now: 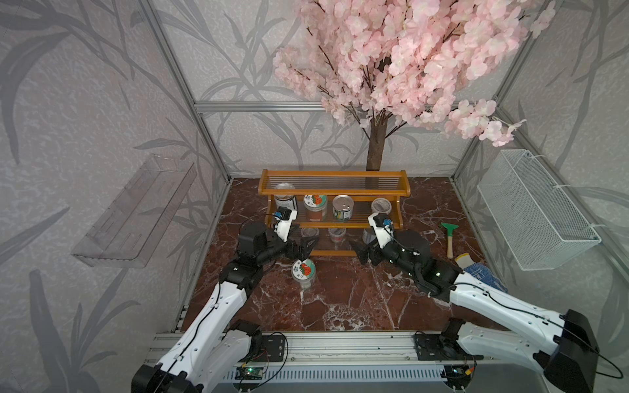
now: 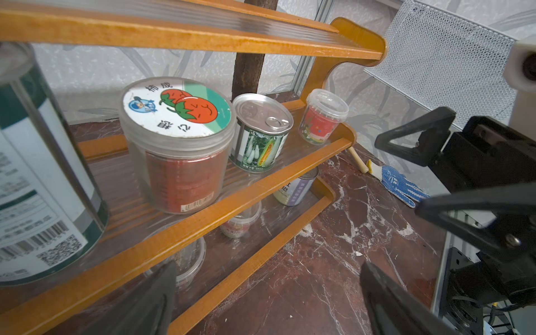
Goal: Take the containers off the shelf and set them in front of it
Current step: 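Pick up a container from the shelf.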
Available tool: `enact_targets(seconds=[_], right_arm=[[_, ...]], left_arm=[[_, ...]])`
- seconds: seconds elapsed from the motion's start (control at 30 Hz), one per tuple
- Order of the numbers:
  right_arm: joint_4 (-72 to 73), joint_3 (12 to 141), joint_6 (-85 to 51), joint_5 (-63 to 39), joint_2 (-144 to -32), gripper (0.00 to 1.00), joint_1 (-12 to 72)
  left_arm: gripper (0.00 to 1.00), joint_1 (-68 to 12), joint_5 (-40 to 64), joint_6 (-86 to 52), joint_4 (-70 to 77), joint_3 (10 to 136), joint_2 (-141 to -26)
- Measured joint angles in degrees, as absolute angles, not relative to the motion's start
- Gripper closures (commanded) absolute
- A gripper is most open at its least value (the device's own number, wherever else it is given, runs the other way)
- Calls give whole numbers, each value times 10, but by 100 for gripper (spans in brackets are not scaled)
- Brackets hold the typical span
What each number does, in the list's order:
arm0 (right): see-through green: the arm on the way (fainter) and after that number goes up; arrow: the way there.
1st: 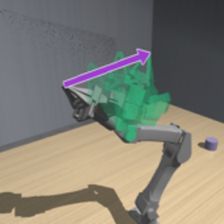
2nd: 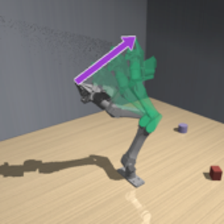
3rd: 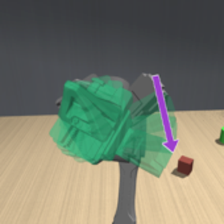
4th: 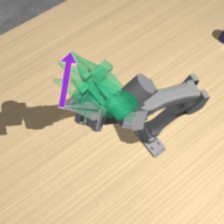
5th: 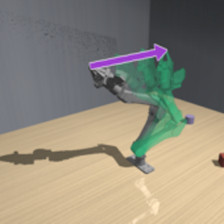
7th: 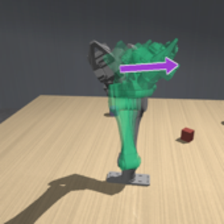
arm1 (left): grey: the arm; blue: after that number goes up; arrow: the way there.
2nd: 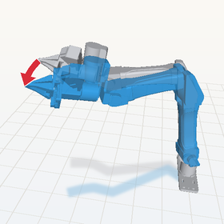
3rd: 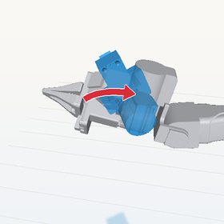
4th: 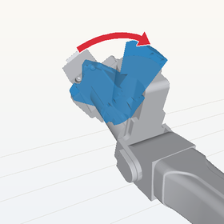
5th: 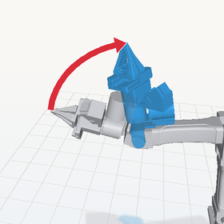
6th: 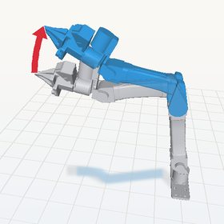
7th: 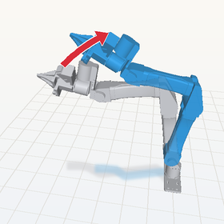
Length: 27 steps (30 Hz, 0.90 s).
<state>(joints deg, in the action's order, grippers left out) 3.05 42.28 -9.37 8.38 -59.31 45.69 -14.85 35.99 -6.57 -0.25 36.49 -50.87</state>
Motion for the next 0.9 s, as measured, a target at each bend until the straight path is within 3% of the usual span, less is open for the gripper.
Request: enact_targets(seconds=[0.33, 0.9], right_arm=[[-43, 449, -122, 195, -609, 1, 392], [41, 519, -89, 163, -756, 1, 311]], left_arm=[[0, -149, 368, -67, 1, 365, -501], [0, -149, 368, -75, 2, 355, -483]])
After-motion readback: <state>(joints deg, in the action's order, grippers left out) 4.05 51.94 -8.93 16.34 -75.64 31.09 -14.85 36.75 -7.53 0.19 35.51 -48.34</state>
